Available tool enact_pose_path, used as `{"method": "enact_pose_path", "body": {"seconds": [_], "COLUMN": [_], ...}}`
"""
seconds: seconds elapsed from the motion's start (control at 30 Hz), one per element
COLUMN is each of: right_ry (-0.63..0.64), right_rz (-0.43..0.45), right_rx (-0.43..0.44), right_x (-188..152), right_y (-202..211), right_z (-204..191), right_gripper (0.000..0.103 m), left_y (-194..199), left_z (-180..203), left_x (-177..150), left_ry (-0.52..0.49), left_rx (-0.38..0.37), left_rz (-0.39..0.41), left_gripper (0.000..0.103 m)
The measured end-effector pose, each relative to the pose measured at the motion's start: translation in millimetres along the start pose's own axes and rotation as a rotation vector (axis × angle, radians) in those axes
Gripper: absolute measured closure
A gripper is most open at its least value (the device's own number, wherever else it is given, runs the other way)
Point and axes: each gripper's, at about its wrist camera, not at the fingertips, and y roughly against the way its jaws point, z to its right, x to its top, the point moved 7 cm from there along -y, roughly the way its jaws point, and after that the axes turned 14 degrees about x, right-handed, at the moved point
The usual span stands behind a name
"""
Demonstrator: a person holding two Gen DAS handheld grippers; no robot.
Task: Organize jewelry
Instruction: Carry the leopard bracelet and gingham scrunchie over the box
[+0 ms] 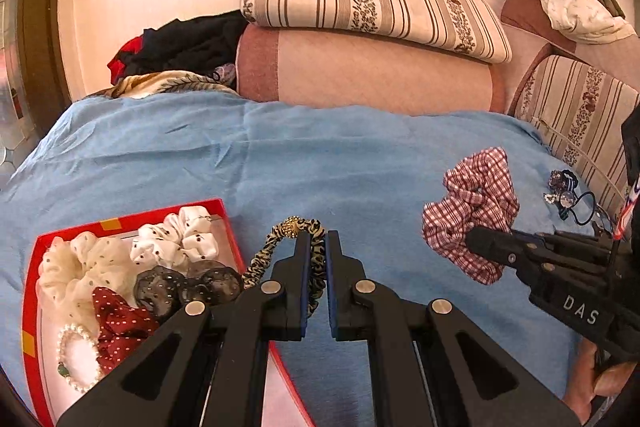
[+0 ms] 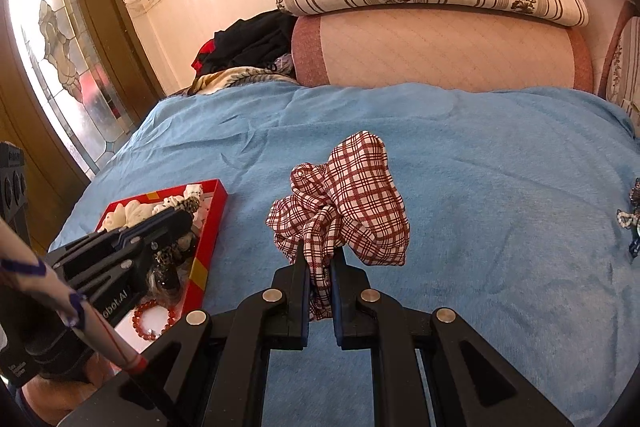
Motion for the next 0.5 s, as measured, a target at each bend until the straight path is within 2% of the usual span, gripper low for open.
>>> {"method": "enact_pose_path", "body": {"seconds": [0.27, 0.5], "right_ry": [0.030, 0.082], "right_rz": [-0.001, -0.003], "right_rx": [0.006, 0.033], "right_x": [-7, -15], "right_y": [3, -1], "right_z": [-20, -56], "right_gripper": [0.094, 0.094], "left_y": [21, 45], "left_z": [-19, -47], "left_x": [2, 0], "left_ry": [0.000, 0.043], "left_rx": [0.034, 0.060], "left_rz": [0.051, 0.082], "left_gripper": [0.096, 0.096]}}
